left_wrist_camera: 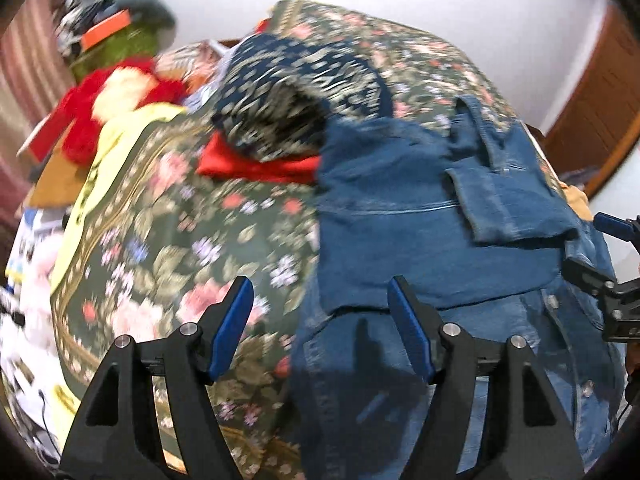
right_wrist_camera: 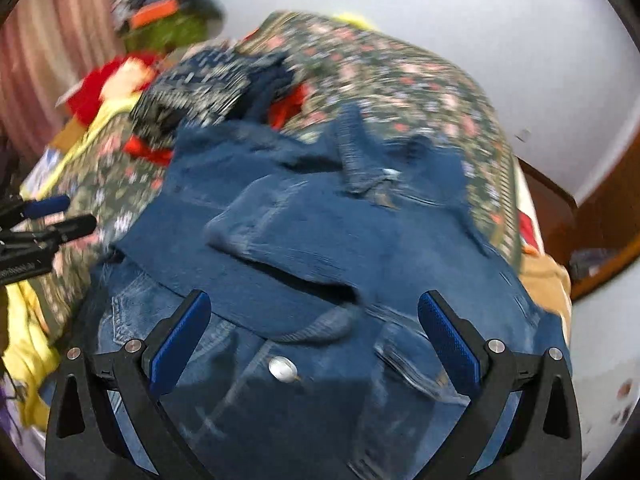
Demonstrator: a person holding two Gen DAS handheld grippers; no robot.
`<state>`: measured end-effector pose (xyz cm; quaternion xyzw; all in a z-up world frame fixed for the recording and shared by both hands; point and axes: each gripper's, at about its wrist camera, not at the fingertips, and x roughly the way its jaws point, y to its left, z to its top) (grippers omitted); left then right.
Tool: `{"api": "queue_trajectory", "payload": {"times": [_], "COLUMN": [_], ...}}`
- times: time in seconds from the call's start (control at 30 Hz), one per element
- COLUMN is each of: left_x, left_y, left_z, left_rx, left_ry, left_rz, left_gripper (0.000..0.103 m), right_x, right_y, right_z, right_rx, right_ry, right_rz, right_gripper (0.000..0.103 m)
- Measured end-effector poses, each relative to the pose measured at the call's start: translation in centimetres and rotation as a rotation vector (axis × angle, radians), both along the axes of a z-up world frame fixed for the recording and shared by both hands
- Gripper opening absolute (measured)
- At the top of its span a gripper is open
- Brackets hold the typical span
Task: Fold large clothes
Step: 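Fold the held sleeve across the jacket body with the left gripper, release, then grasp the denim sleeve nearest the right gripper with the right gripper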
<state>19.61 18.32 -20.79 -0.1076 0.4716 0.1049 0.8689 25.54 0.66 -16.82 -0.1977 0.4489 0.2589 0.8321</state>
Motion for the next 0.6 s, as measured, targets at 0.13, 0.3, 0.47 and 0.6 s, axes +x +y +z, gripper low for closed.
{"api": "queue_trajectory", "payload": {"times": [0.13, 0.3, 0.47, 0.6], "left_x": [-0.9, -1.5, -1.5, -1.2], "left_y": [1.5, 2.5, 2.9, 2.9], "left_z": [-1.4, -3.3, -4.0, -4.0], "left_rx": [-0.012, -0.030, -0.046, -0.062], "left_ry": [0.018, 0.059, 0.074, 0.072], "left_rz": [0.047, 0.074, 0.086, 0.089], "left_gripper": [0.069, 0.069, 0.069, 0.069], "right_x": [0.9, 2.0, 2.9, 3.5], "right_y": [2.5, 4.4, 4.6, 4.8], "right_z": [-2.0, -4.1, -4.5, -4.4], "right_rx": [-0.077, -0.165, -0.145, -0.106], "right_ry": [0.012, -0.010, -0.027, -0.006], "right_rz": [0.061, 0.101, 0.104, 0.119], "right_gripper": [0.103, 0.102, 0.099, 0.069]}}
